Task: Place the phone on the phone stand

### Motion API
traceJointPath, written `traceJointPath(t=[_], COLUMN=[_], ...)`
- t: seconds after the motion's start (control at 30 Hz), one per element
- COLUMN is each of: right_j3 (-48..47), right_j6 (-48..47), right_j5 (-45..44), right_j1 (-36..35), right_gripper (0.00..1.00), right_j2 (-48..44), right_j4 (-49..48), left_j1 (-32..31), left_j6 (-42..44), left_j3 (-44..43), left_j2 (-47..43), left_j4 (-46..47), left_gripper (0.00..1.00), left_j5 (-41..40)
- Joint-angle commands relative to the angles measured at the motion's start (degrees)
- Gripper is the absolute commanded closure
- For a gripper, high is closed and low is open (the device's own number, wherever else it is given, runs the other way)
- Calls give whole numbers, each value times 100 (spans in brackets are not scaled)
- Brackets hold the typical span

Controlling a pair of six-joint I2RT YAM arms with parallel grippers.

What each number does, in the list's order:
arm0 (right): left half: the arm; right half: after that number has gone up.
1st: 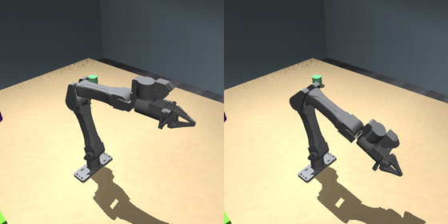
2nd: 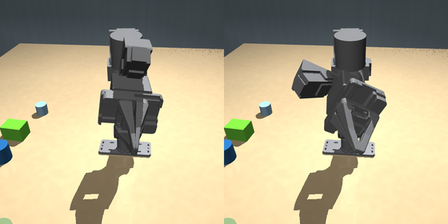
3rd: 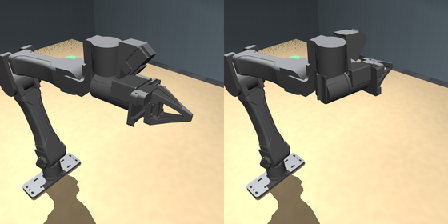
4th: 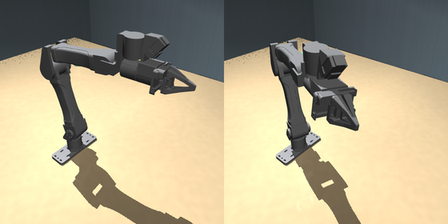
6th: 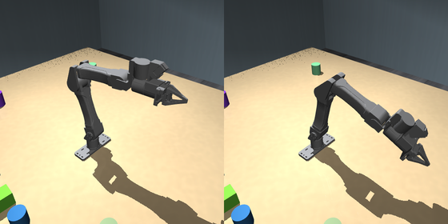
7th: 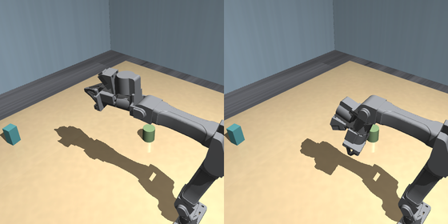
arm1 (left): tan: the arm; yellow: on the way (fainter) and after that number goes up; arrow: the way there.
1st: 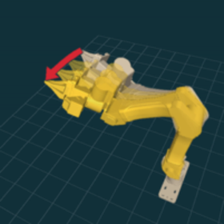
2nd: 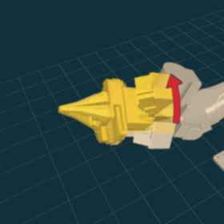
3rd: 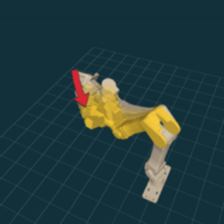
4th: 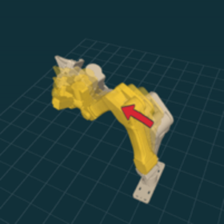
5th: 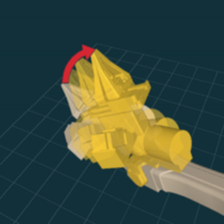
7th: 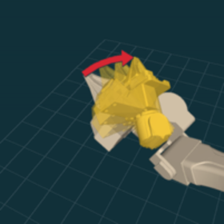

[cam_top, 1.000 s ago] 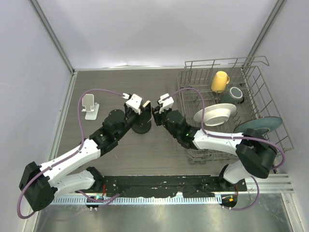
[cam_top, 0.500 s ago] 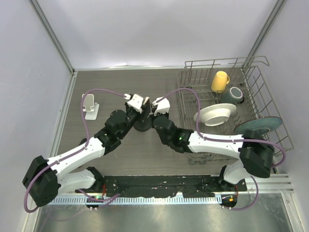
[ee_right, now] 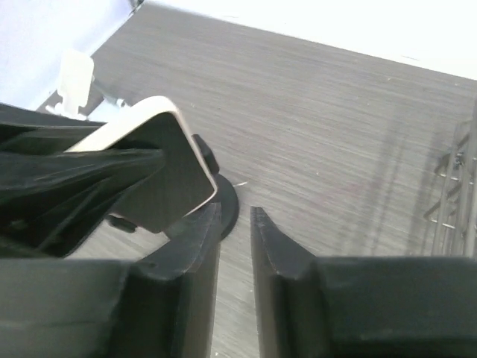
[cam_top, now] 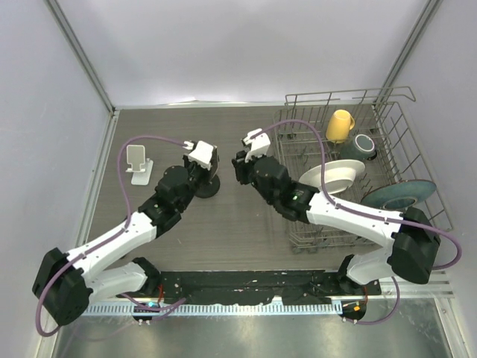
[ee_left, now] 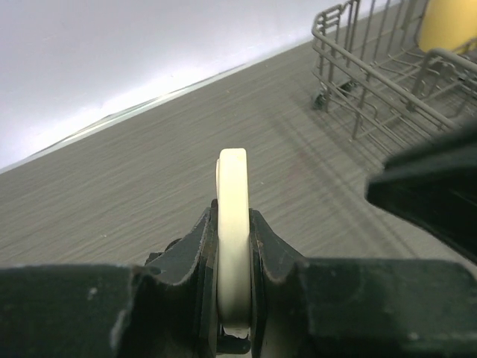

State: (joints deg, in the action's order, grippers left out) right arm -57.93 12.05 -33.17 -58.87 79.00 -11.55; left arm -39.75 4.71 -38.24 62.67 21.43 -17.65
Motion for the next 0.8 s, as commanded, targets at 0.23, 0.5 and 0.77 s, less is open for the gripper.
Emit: traceJointPath(t=[0.23,0.5,0.77], right_j3=[581,731,441], right_j6=[-1626,-2216,-2207], right_j5=[5307,6173,6656], right_j1=[1053,1404,1440], right_gripper=[14,20,30], right_j2=[-702,-738,-26], right_j4=[135,268,136], left_j1=[99,99,99], left_j6=[188,144,267], left_j3=[-272,-342,-579], left_j2=[-1310,-1636,-1565], left_j4=[-2265,-2450,-2626], left_gripper=[100,100,100], left_j5=[2554,3786,4199])
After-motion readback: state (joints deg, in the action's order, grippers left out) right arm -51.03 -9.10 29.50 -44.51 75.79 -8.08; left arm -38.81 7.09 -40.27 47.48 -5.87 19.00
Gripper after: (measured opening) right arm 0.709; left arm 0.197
